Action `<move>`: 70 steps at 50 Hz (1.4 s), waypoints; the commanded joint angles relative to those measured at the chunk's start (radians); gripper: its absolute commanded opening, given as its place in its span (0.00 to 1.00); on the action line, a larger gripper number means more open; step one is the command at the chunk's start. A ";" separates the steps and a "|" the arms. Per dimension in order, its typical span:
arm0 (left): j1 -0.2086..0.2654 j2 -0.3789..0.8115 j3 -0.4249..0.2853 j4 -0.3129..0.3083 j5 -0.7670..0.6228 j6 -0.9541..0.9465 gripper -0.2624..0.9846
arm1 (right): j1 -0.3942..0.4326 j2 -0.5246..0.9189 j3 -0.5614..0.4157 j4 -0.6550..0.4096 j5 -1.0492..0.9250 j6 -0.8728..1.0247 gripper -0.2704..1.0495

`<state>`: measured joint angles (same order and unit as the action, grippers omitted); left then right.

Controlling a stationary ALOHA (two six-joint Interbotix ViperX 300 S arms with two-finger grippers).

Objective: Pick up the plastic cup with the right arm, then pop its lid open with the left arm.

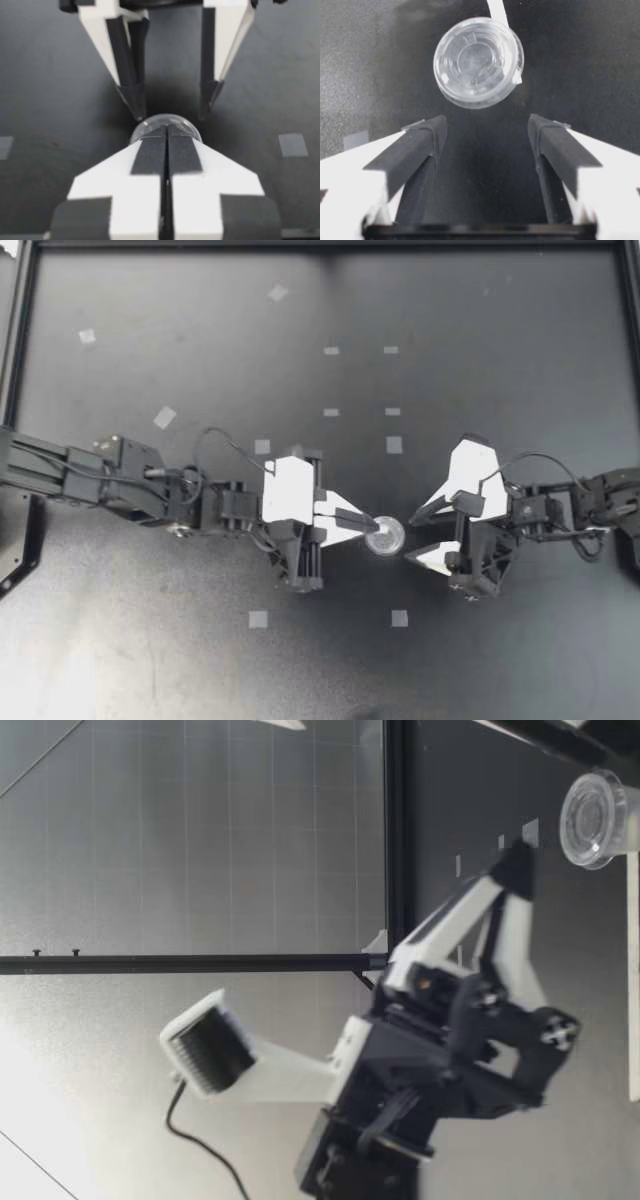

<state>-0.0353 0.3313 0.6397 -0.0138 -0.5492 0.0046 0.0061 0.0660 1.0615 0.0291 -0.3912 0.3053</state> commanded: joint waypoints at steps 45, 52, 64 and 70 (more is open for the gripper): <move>-0.008 0.043 -0.029 0.002 0.028 -0.005 0.13 | 0.009 0.063 -0.081 -0.069 -0.043 -0.003 0.71; -0.008 0.043 -0.029 0.002 0.028 -0.005 0.13 | 0.021 0.071 -0.097 -0.109 -0.015 -0.003 0.70; -0.008 0.037 -0.028 0.002 0.029 -0.005 0.13 | 0.032 0.074 -0.123 -0.144 0.061 -0.005 0.56; -0.009 0.032 -0.028 0.000 0.028 -0.008 0.13 | 0.032 0.075 -0.126 -0.144 0.061 -0.002 0.52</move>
<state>-0.0430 0.3912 0.6289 -0.0138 -0.5154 -0.0015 0.0322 0.1519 0.9526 -0.1150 -0.3267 0.3022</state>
